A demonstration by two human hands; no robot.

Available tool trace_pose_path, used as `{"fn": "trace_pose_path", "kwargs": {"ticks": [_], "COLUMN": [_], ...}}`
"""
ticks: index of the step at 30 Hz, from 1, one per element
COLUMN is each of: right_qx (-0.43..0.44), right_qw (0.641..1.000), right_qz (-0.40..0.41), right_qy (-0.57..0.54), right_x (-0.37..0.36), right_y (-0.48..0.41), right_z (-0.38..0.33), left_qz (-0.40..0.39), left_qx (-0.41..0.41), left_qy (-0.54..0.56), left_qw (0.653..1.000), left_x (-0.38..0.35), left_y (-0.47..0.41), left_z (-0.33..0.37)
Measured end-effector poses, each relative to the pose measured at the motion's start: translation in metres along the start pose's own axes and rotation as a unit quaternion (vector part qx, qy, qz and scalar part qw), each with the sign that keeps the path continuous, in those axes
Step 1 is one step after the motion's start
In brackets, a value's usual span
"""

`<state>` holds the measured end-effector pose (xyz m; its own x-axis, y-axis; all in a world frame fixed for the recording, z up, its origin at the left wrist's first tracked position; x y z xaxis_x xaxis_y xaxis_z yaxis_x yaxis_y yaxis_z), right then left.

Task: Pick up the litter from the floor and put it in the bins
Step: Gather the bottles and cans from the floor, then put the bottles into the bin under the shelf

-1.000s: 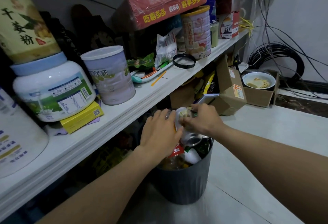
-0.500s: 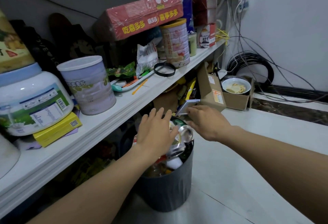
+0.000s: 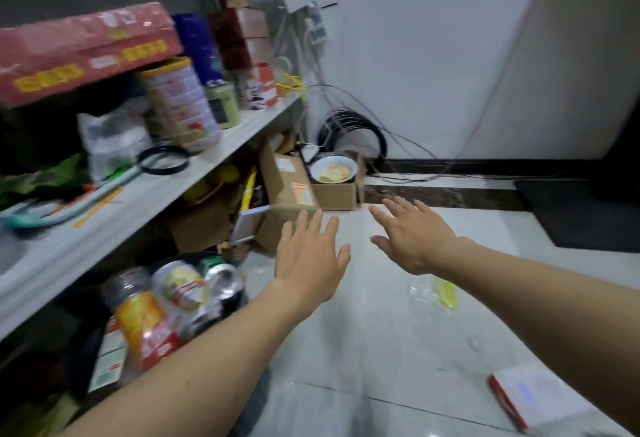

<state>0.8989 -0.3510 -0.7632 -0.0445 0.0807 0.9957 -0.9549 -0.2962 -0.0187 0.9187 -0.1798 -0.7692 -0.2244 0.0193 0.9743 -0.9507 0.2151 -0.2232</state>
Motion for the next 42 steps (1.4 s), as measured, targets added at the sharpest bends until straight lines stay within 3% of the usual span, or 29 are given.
{"fn": "trace_pose_path", "kwargs": {"ticks": [8, 20, 29, 42], "right_qx": [-0.193, -0.447, -0.597, -0.7], "right_qw": [0.981, 0.888, 0.782, 0.671], "right_qz": [-0.028, -0.088, -0.108, -0.121], "right_qy": [0.002, -0.055, -0.145, -0.213], "right_x": [-0.03, -0.112, -0.185, -0.235], "right_y": [0.167, 0.472, 0.639, 0.764], "right_z": [0.132, 0.217, 0.186, 0.103], "left_qz": [-0.016, -0.048, -0.105, -0.136], "left_qx": [-0.177, -0.417, -0.519, -0.62], "left_qy": [0.051, 0.067, 0.031, -0.01], "left_qw": [0.983, 0.905, 0.848, 0.772], "left_x": [-0.014, -0.04, -0.087, -0.119], "left_y": [0.022, 0.188, 0.295, 0.417], "left_z": [0.201, 0.462, 0.546, 0.582]}}
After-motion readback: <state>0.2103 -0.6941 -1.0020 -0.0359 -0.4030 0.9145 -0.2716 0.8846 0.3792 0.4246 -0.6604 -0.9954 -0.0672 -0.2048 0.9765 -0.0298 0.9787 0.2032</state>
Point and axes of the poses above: each hand's wrist, its own y-axis away from the middle knuckle, its own x-axis out of the back of the hand, z = x × y, the point moved 2 cm from there along -y, towards the middle knuckle, and after that the axes turned 15 degrees about x, right-handed, at the moved point
